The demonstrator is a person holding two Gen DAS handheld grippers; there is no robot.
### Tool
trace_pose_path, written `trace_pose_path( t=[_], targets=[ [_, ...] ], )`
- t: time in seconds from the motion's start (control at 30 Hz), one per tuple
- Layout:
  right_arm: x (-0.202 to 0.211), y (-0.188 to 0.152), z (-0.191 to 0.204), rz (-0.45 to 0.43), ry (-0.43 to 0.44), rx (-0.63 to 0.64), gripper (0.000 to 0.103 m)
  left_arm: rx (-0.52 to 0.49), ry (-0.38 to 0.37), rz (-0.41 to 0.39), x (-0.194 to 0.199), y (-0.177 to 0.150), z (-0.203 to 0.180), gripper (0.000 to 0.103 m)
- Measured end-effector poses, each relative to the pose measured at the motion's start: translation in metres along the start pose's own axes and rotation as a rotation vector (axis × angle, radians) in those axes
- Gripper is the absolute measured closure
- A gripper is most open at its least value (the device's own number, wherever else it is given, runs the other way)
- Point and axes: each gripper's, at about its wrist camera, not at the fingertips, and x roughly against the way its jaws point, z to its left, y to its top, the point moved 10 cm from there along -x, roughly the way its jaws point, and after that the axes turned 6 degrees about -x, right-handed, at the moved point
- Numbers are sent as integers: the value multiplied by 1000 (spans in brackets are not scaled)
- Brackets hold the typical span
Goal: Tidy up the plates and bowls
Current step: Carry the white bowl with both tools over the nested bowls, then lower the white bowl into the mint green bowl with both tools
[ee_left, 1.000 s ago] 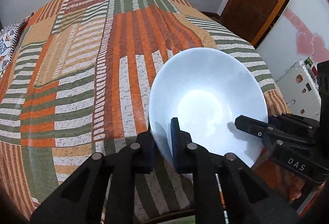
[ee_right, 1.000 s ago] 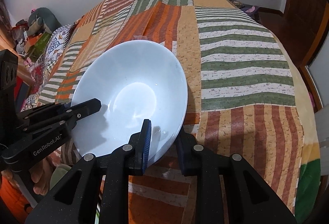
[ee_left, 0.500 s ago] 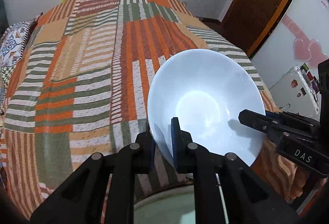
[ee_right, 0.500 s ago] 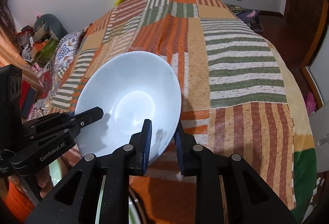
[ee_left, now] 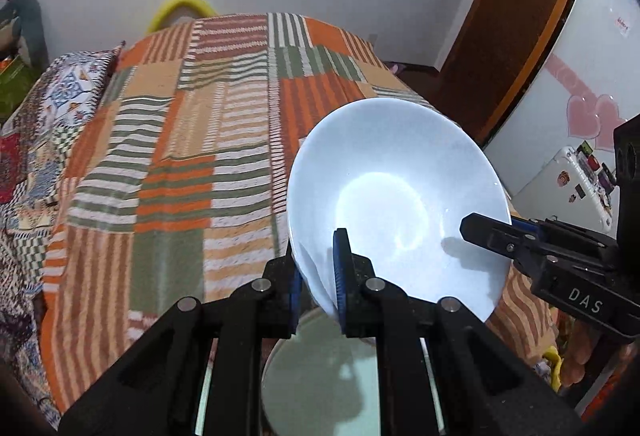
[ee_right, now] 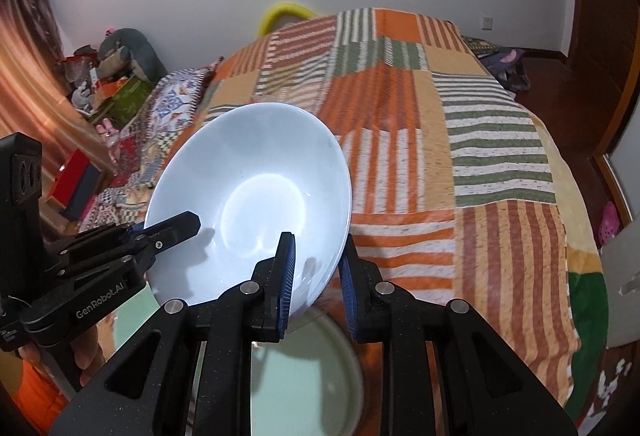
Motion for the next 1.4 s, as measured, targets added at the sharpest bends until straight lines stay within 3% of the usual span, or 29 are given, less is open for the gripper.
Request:
trace_pose_path(
  t=[0.3,0.67,1.03,1.4],
  targets=[
    [17,-17,50,-13,58,51,83,29,68,-42,68,-27,26,89],
    [-2,-50,121,37,156,128,83,130,162,-43,125,-80,88,89],
    [-28,-86,166,113,182,191,83,221,190,-1,132,-127,134,90],
    [-54,-118,171,198,154,194,83,279,182,92,99,-169,152,90]
  ],
)
